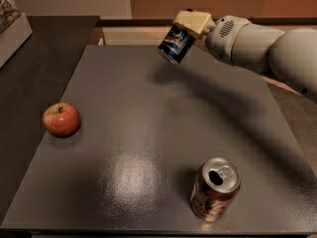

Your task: Place pepsi can upright

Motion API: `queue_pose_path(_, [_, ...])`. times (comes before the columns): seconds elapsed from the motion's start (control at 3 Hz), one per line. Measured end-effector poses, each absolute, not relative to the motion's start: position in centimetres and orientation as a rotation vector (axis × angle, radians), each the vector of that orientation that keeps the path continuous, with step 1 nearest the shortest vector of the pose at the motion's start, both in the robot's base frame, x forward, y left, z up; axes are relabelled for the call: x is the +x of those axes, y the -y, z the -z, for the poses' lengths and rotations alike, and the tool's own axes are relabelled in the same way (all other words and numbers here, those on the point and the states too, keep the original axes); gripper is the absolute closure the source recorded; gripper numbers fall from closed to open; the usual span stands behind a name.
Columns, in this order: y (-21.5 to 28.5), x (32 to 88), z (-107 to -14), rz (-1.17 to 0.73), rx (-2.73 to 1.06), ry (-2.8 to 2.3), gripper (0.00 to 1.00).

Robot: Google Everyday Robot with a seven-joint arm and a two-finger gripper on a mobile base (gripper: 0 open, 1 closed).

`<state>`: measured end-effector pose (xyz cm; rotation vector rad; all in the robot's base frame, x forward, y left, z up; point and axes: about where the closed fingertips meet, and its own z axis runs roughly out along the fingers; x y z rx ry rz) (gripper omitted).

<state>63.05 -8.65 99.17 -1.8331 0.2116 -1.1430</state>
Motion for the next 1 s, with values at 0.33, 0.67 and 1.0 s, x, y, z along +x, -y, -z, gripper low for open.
queue_pose_path(0.33, [8.2, 62.8, -99.5, 1.186, -1.85, -0.095, 1.0])
queue_pose_path(0.67, [7.9, 62.4, -99.2, 1.288, -1.875, 0.039, 1.0])
queue_pose_path(1.0, [7.6, 62.0, -98.4, 1.395, -1.894, 0.16, 1.0])
